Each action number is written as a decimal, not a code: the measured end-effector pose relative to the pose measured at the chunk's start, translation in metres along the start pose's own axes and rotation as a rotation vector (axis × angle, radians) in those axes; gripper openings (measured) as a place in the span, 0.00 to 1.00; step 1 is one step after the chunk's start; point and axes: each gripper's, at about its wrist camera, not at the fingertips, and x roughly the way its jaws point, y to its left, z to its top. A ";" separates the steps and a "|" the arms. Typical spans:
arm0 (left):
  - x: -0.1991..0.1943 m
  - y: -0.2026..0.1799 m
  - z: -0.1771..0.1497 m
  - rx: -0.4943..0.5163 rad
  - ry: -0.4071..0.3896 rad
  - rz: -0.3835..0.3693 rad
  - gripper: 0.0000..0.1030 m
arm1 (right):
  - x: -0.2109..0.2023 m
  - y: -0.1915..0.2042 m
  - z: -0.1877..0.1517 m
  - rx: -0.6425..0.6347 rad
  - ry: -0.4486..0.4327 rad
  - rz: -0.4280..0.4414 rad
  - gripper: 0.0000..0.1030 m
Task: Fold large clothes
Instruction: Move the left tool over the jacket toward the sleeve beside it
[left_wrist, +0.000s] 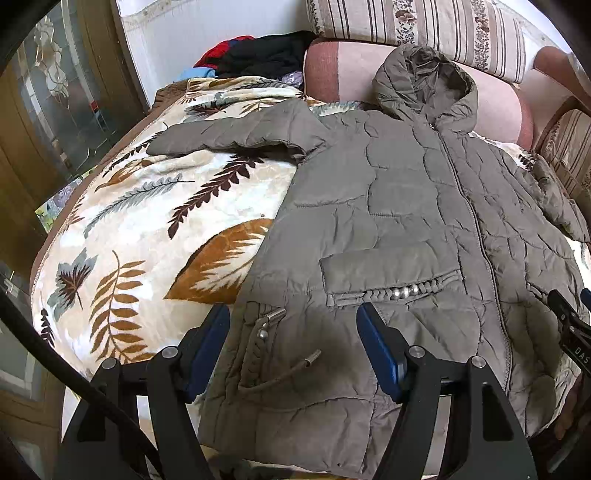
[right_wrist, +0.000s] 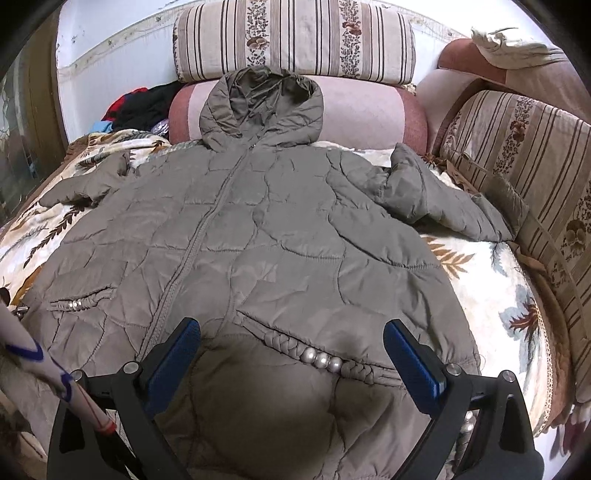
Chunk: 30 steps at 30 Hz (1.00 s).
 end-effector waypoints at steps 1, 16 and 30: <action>0.001 0.000 0.000 -0.002 0.000 -0.001 0.68 | 0.000 0.000 0.000 0.000 0.000 0.000 0.98; 0.016 0.003 0.001 -0.019 0.027 -0.010 0.68 | 0.010 0.002 -0.001 0.000 0.027 0.009 0.98; 0.029 0.013 0.000 -0.043 0.056 -0.029 0.68 | 0.015 0.007 -0.001 -0.018 0.049 0.004 0.98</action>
